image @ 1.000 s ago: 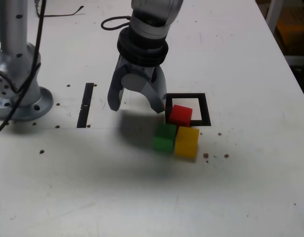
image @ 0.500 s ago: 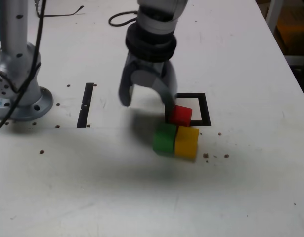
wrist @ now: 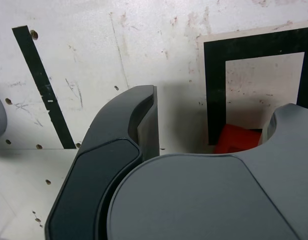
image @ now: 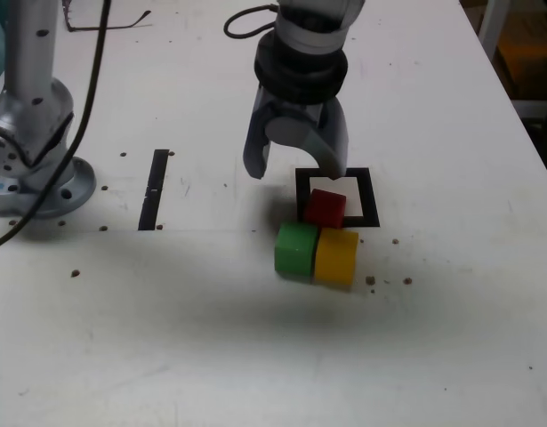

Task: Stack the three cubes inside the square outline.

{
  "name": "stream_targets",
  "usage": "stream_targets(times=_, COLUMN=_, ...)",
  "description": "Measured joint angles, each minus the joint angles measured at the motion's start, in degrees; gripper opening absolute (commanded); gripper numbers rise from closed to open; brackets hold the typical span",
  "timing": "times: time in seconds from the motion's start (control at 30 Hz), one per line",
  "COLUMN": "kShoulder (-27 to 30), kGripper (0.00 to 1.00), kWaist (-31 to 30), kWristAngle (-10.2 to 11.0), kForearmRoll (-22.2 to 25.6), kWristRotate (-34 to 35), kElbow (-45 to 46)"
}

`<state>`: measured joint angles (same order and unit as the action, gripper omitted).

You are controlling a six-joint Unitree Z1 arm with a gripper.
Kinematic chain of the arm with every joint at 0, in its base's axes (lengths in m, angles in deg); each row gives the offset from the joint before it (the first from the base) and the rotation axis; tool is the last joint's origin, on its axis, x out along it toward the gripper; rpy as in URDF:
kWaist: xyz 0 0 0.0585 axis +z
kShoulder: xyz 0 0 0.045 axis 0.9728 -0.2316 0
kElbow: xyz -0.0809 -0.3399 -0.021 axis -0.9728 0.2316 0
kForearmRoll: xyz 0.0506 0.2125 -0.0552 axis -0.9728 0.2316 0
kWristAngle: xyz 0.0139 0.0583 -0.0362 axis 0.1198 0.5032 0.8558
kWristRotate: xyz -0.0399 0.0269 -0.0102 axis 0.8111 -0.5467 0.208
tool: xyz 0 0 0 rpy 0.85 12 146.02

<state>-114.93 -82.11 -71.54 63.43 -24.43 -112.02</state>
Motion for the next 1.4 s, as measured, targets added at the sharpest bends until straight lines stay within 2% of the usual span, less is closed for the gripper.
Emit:
stream_targets(times=0.47, kShoulder=-4.5, kGripper=0.83, kWaist=-0.8, kWristAngle=0.2, kForearmRoll=-0.2, kWristRotate=-1.5, kElbow=-4.9)
stream_targets(times=1.13, kShoulder=-8.2, kGripper=0.82, kWaist=-2.8, kWristAngle=-2.9, kForearmRoll=-2.2, kWristRotate=-2.4, kElbow=-5.1)
stream_targets(times=1.23, kShoulder=-8.7, kGripper=0.81, kWaist=-2.8, kWristAngle=-3.1, kForearmRoll=-2.3, kWristRotate=-2.9, kElbow=-5.1)
stream_targets(times=1.4, kShoulder=-9.3, kGripper=0.71, kWaist=-2.8, kWristAngle=-3.2, kForearmRoll=-2.4, kWristRotate=-3.4, kElbow=-4.8)
